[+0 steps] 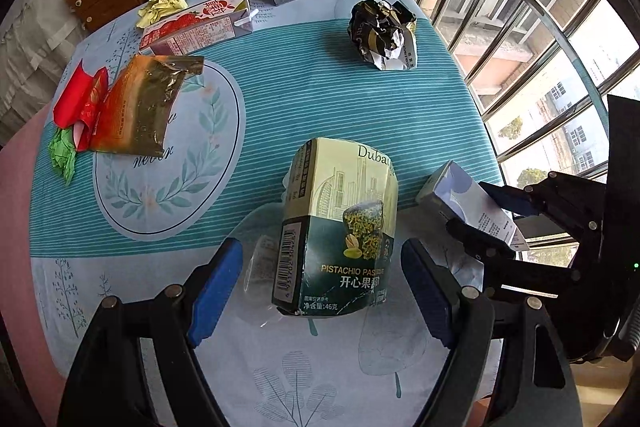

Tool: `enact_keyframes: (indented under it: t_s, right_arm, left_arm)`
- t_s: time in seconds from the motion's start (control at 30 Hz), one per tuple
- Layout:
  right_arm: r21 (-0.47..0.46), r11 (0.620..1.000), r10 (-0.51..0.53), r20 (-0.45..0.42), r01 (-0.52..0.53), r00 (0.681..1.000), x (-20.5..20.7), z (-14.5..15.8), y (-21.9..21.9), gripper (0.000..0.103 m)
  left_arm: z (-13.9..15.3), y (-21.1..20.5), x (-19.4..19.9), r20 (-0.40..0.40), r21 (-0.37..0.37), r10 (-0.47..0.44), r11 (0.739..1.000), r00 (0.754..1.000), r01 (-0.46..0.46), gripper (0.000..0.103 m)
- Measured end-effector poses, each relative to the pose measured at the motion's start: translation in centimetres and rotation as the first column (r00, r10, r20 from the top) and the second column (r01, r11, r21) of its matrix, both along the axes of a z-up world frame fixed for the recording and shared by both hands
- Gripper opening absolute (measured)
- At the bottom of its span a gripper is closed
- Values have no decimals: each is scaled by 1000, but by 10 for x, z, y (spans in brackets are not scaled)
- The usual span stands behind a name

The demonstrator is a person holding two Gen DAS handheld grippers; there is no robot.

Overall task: Collect trash
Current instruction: 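Grasp the green Dubai pistachio box with the left gripper while the right grasps the white carton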

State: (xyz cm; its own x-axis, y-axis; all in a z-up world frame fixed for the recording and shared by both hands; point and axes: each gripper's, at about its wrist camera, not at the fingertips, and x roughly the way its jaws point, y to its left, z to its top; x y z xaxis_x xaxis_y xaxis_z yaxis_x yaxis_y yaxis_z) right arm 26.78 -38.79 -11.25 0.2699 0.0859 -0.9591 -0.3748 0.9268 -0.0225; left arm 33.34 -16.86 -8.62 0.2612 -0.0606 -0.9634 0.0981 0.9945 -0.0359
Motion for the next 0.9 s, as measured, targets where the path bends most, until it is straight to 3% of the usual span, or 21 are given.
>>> enact_keyframes:
  t_s: [0.17,0.4,0.6,0.7,0.77,0.9]
  right_arm:
    - [142,986,-86,-56,93,995,-4,0,3,36]
    - [246,944,-199,-104,219,974,-6,-3,2,35]
    - [282,925,-229,-123,255,966,-4,-5,11,35]
    - [273,936,-199,-114,223,973,-7,-5,21,35]
    - [286,936,-179,-122,207,976,-8,-5,27,35]
    - [255,947,-174,-105,196,979,-9,-3,36,35]
  left_arm:
    - [-12,-5,4,-47,-7,-28,1000,999,27,67]
    - [-14,-16,6,-36,33,-79,996,996,80,67]
    - [-8,-1,6,-39,1,-39,999,998,39,66]
    - [-6,13,8,-50,-30,-3,1000,999,1,49]
    - [-7,18,9,-92,-118,16,993,996,-27,37]
    - [-7,8,7,-70,-82,3,997,998,-9,35]
